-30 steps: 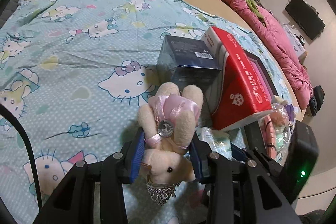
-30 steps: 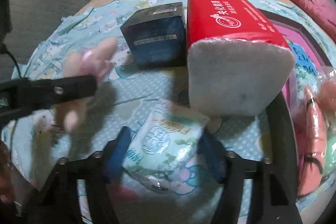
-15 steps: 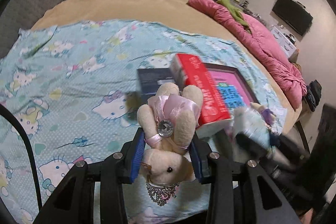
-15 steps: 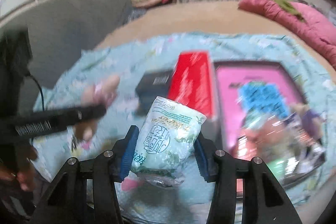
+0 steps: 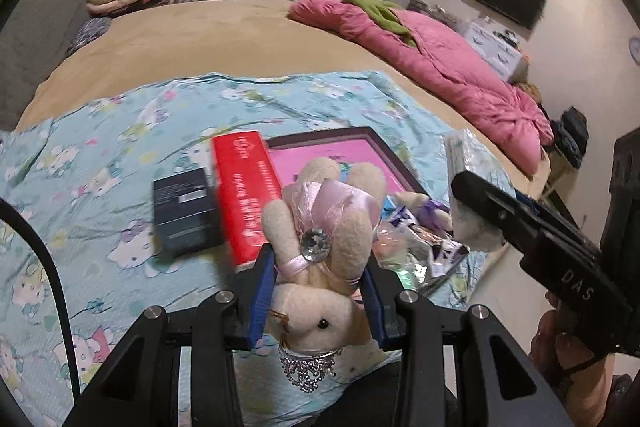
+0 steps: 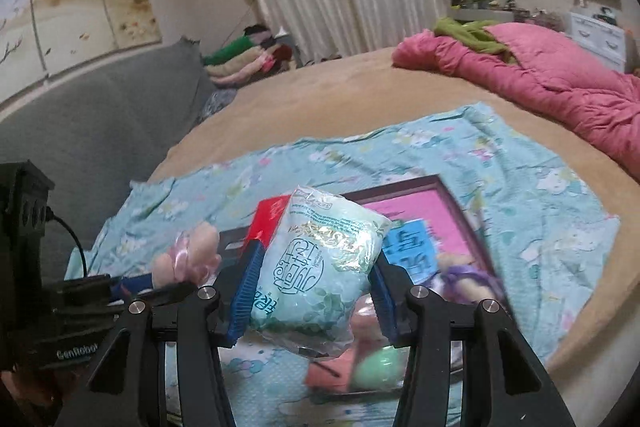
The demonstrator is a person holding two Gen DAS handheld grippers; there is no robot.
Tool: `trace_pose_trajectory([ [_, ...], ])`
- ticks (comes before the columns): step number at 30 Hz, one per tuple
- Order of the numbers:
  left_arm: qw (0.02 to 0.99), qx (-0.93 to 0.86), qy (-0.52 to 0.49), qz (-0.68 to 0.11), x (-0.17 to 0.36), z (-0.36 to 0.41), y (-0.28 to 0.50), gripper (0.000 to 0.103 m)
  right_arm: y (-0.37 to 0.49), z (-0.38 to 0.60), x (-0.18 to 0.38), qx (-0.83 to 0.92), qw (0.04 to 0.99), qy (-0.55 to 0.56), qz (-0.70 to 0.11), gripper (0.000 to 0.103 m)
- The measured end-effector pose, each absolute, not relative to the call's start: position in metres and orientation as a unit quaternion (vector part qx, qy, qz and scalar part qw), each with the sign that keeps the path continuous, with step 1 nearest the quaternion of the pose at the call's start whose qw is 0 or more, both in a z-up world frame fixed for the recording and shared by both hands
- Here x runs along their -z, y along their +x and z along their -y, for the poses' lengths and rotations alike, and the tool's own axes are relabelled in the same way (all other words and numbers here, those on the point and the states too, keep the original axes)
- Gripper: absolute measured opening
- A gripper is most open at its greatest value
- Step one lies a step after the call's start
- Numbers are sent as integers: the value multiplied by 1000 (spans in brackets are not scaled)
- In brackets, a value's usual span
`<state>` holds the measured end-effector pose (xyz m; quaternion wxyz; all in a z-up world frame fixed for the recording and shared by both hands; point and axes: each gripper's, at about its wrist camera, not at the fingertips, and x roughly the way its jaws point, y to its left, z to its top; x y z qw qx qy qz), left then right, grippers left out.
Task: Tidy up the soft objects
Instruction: 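Lift and carry the bunny with the left tool while the right tool carries the tissue pack over the tray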
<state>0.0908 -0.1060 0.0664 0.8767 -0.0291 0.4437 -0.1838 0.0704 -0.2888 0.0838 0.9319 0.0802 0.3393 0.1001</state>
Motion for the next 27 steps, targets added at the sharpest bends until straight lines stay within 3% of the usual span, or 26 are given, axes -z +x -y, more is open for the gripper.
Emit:
trace_pose_trajectory([
  [27,815,240,55,-525,29,221,94,40,72,368,-41,-57,920,132,-363,52],
])
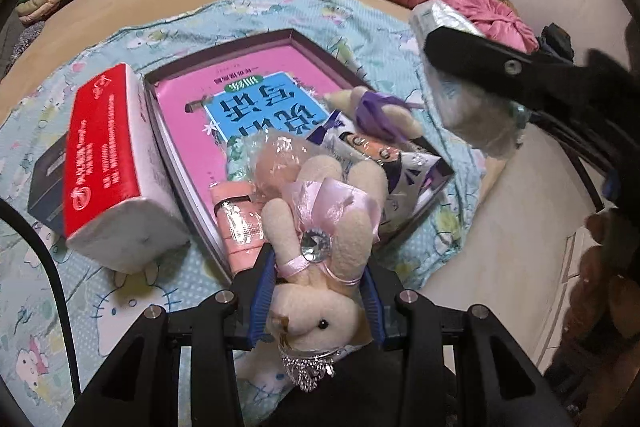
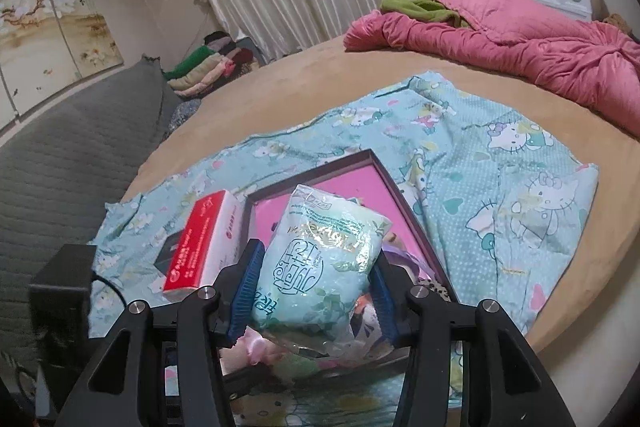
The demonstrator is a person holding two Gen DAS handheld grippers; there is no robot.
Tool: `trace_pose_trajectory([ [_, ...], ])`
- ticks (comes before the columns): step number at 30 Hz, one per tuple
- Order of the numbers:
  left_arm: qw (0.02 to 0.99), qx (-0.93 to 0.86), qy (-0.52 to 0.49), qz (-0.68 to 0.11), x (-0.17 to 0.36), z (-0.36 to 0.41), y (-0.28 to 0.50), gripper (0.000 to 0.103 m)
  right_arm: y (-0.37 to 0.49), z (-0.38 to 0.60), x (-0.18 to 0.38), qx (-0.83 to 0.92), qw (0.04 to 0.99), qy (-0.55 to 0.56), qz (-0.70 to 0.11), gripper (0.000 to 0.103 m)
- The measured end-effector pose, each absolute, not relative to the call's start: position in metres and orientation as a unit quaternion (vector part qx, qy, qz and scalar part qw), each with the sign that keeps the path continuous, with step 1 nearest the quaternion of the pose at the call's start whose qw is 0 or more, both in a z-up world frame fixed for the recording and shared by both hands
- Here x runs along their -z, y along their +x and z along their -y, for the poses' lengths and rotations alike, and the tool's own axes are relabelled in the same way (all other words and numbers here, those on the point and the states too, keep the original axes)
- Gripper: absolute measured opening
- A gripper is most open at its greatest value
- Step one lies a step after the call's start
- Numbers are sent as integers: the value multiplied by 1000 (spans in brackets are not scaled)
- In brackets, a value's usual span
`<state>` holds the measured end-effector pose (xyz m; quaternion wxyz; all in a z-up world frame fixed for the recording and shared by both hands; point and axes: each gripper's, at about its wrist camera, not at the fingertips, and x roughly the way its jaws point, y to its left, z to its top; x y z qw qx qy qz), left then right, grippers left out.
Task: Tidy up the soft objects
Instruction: 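Lift and carry the bunny with the left tool while the right tool carries the tissue pack over the tray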
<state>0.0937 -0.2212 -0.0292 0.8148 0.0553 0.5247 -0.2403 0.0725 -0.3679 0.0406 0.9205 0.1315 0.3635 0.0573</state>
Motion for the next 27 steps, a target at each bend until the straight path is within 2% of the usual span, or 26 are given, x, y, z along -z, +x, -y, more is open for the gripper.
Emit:
trace_pose_trajectory([
  [27,822,225,31,-522,48,213,133,41,115,360,15,-57,902,108,-413,52],
])
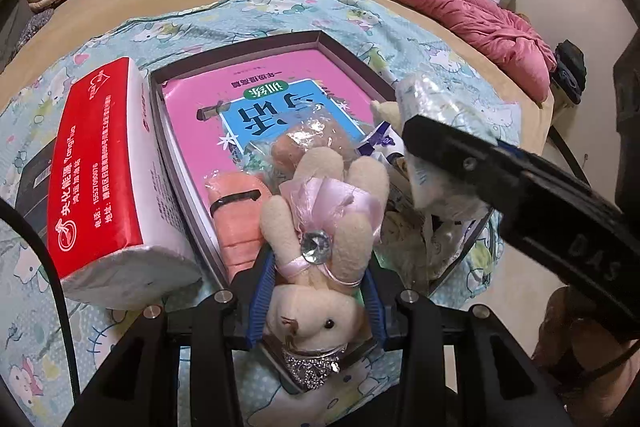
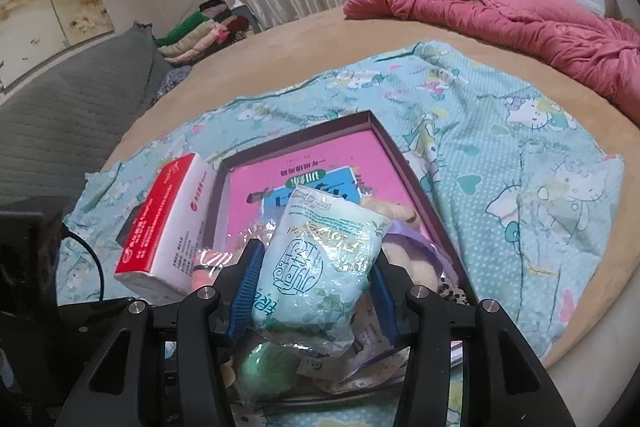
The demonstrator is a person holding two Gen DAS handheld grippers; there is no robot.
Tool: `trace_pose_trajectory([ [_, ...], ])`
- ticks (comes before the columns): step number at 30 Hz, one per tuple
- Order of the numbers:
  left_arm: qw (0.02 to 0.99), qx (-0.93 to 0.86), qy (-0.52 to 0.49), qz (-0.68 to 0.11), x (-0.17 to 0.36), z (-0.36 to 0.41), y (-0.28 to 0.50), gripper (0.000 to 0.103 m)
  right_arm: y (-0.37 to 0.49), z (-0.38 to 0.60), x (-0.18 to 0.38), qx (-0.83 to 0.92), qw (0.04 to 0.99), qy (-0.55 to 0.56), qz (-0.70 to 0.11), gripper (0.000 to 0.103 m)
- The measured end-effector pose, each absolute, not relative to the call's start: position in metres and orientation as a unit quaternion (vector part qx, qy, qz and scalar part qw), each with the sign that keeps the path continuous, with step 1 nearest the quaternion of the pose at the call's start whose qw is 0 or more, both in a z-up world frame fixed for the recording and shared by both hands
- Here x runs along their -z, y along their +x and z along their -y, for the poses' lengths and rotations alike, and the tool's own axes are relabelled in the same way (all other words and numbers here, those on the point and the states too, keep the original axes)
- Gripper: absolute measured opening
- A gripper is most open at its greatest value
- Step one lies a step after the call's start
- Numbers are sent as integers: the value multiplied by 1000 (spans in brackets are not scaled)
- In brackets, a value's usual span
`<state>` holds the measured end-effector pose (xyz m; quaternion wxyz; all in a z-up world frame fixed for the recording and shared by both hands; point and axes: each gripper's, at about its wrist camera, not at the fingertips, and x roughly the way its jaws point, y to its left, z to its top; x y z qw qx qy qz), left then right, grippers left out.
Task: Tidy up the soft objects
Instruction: 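Lower the bunny into the tray with the left tool while the right tool lowers the tissue pack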
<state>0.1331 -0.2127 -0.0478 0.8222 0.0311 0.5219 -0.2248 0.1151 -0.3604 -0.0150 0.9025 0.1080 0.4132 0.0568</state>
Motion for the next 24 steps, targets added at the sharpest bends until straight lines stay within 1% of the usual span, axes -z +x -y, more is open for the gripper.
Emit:
trace_pose_trajectory([
  [11,827,219,13,-518,47,207,140,41,122,358,16,-59,903,111,-411,52],
  [24,818,225,25,-529,55,214,135,41,129,356,28,-52,896,113,-427,55],
])
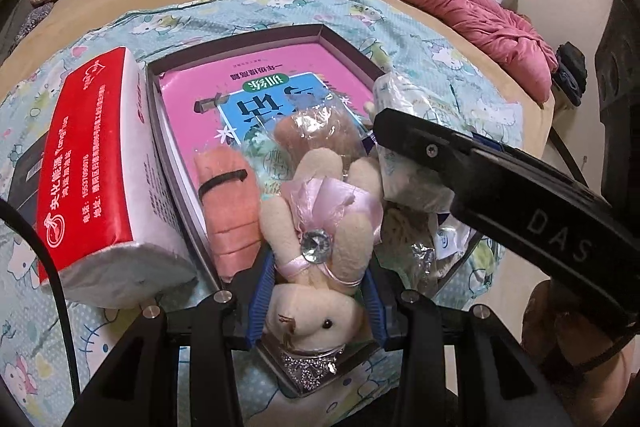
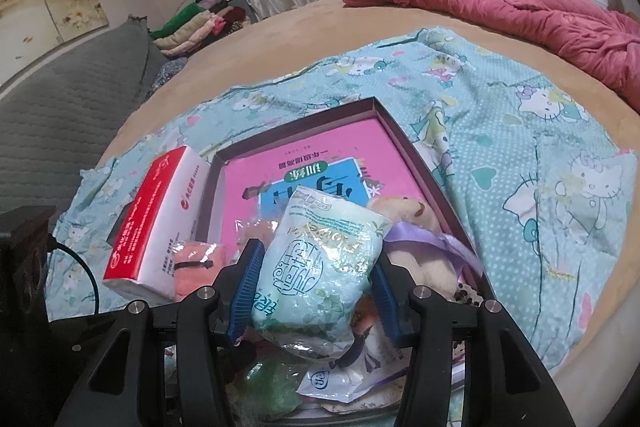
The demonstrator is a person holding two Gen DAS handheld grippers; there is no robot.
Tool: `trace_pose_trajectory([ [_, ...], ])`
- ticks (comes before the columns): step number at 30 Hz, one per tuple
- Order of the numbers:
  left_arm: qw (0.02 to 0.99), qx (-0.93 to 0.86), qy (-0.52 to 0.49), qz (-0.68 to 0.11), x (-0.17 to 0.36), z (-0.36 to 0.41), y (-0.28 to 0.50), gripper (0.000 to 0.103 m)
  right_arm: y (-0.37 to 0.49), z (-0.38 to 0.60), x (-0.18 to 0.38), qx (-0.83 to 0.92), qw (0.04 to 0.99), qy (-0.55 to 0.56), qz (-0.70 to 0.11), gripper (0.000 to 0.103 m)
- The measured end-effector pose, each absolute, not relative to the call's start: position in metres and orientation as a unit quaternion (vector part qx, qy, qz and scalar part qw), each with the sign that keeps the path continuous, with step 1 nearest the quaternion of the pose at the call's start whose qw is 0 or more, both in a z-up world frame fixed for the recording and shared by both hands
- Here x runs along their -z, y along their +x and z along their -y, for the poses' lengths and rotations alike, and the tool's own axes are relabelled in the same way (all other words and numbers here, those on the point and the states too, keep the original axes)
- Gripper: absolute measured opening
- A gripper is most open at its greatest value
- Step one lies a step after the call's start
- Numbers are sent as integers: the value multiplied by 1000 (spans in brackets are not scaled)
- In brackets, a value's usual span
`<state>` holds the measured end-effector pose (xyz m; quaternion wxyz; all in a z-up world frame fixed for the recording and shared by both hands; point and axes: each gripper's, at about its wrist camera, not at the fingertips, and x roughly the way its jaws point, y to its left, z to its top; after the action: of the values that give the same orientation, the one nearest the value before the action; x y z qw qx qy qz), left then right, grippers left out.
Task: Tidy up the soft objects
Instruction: 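Lower the bunny into the tray with the left tool while the right tool lowers the tissue pack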
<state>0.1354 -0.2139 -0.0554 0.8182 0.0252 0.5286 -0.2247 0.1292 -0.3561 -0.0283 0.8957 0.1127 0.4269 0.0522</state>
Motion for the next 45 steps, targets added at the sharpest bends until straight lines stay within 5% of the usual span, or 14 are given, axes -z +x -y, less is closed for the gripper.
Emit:
trace_pose_trajectory([
  [12,817,226,24,-530,57,214,135,42,127,362,31,-47,895,124,-427,58],
  [22,815,229,14,-531,58,213,136,43,121,368,23,-47,899,144,-410,74],
  [45,818,228,8,-528,52,210,131,50,101,377,1,-33,910,159,-381,77],
])
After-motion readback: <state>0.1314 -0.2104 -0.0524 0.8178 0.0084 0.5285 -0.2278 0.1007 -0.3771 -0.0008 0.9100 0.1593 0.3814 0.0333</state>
